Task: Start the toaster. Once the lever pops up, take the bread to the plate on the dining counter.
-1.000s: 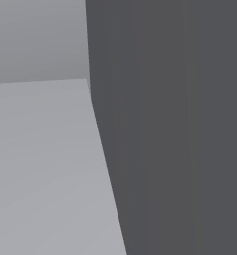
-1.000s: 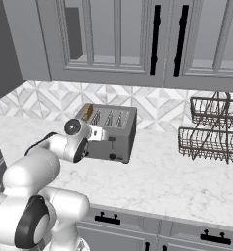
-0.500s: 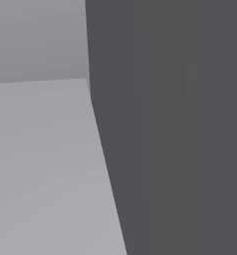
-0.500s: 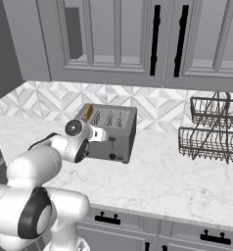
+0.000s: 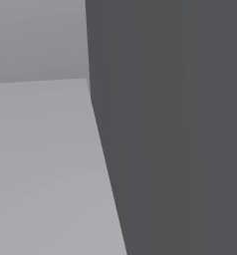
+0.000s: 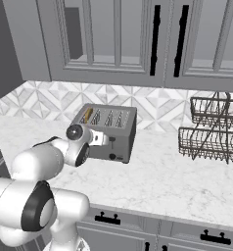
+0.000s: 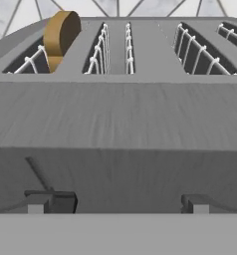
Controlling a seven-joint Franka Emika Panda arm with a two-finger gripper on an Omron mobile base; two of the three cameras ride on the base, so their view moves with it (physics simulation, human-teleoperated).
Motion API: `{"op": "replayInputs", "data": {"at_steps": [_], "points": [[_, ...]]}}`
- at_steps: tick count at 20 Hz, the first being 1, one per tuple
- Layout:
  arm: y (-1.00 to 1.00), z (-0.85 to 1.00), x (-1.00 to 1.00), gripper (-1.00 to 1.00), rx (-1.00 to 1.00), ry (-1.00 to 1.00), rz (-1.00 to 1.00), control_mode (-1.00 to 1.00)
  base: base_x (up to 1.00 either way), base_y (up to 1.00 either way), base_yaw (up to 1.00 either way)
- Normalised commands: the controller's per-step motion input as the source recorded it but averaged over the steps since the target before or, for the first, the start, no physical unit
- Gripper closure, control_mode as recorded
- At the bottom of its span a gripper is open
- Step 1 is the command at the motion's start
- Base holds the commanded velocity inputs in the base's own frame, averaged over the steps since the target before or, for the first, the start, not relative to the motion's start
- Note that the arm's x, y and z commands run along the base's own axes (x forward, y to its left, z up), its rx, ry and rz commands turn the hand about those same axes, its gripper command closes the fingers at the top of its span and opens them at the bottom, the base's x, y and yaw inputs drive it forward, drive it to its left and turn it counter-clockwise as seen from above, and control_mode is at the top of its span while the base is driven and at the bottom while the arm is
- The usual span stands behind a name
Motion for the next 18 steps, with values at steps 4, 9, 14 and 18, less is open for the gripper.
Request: {"op": "replayInputs", "data": {"at_steps": [4,9,14,18], "points": [[0.00,-0.24,0.00,-1.00,0.00,0.00,0.00,-1.00,0.00,0.00,0.00],[0.00,-0.26,0.00,-1.00,0.00,0.00,0.00,-1.00,0.00,0.00,0.00],[0.00,-0.25,-0.05,-1.00,0.00,0.00,0.00,-1.00,0.00,0.00,0.00],[0.00,-0.28,-0.14,-1.00,0.00,0.00,0.00,-1.00,0.00,0.00,0.00]]}}
